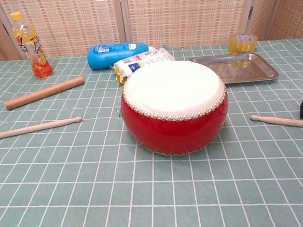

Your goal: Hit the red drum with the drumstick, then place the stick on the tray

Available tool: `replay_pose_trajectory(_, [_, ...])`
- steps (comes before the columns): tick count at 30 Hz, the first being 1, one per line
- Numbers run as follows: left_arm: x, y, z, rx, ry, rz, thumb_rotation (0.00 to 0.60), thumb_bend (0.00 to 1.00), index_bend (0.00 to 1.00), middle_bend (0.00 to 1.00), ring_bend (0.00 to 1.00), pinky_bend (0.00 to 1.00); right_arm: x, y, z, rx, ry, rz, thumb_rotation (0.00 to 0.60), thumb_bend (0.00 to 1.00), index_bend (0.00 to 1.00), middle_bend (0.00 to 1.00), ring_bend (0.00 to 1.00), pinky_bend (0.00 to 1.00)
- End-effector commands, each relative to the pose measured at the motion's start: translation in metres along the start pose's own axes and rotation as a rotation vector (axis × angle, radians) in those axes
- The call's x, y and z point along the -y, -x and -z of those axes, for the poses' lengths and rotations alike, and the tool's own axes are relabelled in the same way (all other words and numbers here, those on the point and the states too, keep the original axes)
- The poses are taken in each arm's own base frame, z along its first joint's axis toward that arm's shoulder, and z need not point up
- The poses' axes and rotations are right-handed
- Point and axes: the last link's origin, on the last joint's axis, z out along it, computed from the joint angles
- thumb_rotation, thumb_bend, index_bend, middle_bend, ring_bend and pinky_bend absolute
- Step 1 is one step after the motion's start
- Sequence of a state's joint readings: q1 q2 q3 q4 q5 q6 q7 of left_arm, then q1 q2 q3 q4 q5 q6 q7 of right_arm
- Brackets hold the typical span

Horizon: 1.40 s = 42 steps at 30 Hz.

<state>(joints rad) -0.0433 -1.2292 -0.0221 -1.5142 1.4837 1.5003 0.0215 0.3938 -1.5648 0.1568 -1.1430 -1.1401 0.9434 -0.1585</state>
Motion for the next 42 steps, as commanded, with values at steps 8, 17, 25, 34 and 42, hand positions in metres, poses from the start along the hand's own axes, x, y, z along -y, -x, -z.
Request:
replay_pose_trajectory(8, [0.004,0.001,0.002,0.005,-0.005,0.013,0.600,0.35,0.17,0.14,0.08,0.06,0.007,0.002,-0.002,0.004,-0.016,0.001,0.600,0.45,0.51,0.20,0.10,0.17])
replay_pose_trajectory(17, [0.005,0.002,0.003,0.007,-0.001,0.019,0.600,0.34,0.17,0.14,0.08,0.06,0.012,-0.008,0.007,-0.035,-0.047,-0.153,0.600,0.51,0.57,0.20,0.14,0.17])
replay_pose_trajectory(25, [0.003,0.001,0.004,0.008,0.004,0.014,0.600,0.34,0.17,0.14,0.08,0.06,0.021,-0.034,0.015,-0.055,-0.166,-0.495,0.600,0.52,0.57,0.24,0.20,0.18])
replay_pose_trajectory(34, [0.001,-0.003,0.005,0.010,0.009,0.014,0.600,0.34,0.17,0.14,0.08,0.06,0.033,-0.035,0.008,0.037,-0.295,-1.003,0.600,0.52,0.57,0.29,0.24,0.22])
replay_pose_trajectory(42, [-0.001,-0.004,0.004,0.017,0.017,0.008,0.600,0.34,0.17,0.14,0.08,0.06,0.029,-0.021,-0.006,0.118,-0.341,-1.236,0.600,0.52,0.56,0.29,0.24,0.24])
